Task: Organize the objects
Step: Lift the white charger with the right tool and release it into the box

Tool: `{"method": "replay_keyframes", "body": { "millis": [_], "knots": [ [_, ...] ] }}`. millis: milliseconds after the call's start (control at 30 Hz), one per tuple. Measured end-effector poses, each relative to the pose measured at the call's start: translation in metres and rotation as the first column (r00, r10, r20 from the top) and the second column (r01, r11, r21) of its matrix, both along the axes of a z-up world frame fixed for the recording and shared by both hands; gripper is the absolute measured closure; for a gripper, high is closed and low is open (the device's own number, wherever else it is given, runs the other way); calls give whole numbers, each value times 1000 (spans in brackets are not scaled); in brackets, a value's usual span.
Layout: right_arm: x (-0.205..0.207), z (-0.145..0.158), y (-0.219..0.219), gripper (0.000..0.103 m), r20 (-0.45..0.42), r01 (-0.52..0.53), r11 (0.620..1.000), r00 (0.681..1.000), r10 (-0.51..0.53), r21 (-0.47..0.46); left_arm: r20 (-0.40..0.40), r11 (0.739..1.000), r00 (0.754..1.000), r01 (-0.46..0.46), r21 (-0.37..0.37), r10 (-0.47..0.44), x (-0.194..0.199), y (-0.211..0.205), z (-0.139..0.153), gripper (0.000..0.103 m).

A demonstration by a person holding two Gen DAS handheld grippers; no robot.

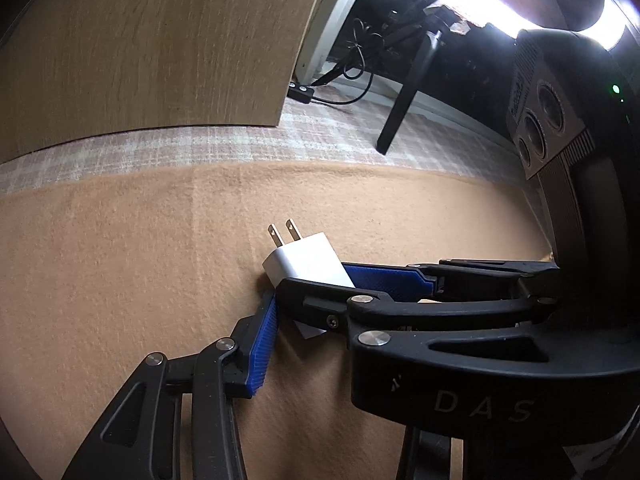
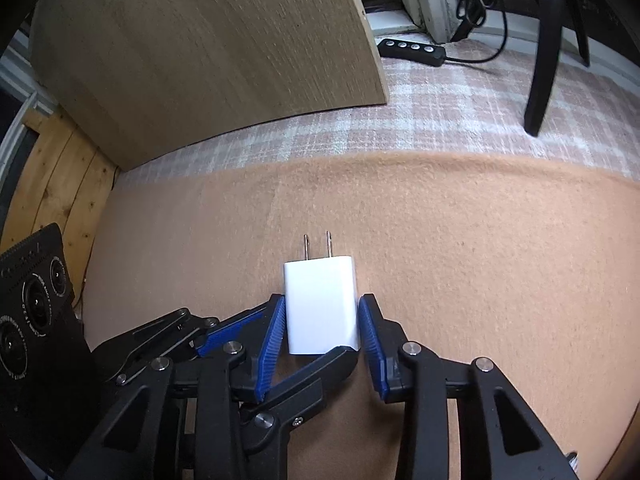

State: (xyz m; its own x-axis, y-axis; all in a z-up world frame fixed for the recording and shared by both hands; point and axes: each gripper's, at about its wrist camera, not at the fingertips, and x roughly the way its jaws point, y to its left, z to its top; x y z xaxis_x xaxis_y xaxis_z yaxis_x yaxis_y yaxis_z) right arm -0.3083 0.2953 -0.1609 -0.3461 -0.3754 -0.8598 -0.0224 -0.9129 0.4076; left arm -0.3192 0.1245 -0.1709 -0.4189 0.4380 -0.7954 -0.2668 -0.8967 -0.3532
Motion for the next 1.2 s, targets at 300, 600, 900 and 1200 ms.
{"method": "replay_keyframes", "body": {
  "millis": [300,600,900,1200],
  "knots": [
    [52,7,4,69,-15,25,999,1000,-26,-24,-21,998,999,38,-46,-39,48,14,11,57],
    [114,43,16,69,-92,87,996,992,-90,-36,-95,994,991,84,-62,-90,106,39,50,57],
    [173,79,47,69,-153,159,987,975,-161,-23,-155,985,973,161,-58,-168,150,82,88,57],
    [249,92,91,69,-166,276,961,948,-272,7,-162,951,937,306,-50,-310,200,149,104,56]
  ]
}}
